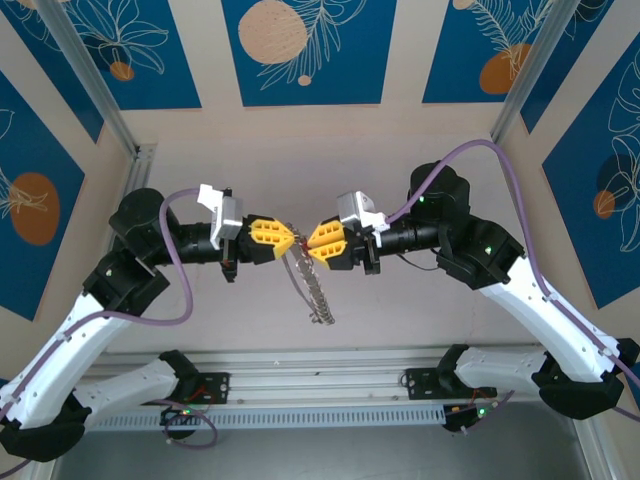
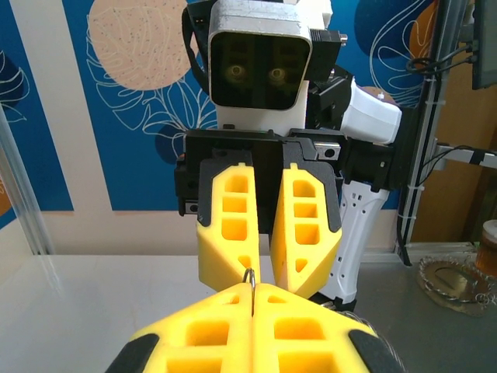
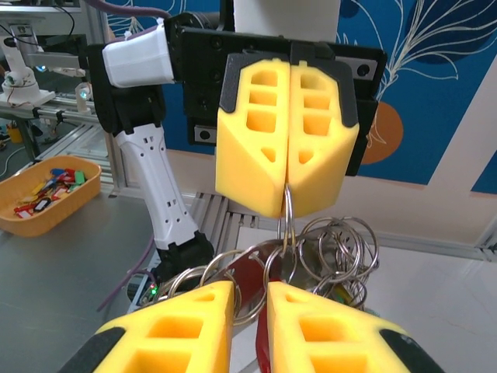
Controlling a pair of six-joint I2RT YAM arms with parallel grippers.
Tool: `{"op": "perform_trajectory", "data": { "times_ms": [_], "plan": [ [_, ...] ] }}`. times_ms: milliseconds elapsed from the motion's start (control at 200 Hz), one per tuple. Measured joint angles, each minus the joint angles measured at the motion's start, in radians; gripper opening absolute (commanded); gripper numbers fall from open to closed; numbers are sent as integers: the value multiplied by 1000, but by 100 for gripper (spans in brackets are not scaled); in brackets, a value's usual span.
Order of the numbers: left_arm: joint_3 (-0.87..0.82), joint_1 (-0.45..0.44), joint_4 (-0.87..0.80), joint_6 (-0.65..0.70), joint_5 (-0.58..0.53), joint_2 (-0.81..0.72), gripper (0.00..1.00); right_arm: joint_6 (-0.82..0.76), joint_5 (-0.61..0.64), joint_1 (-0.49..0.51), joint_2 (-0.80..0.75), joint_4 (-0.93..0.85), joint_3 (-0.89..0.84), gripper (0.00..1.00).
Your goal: Put the keys on the keyring
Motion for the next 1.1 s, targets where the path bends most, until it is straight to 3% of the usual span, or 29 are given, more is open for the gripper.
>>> {"op": "perform_trajectory", "data": {
  "times_ms": [585,1100],
  "plan": [
    [-58,2,174,-115,30,3,0,35,-5,18,11,68,-11,18],
    [-58,2,128,-71,18,3,0,51,58,4,8,73,-18,24]
  ]
}}
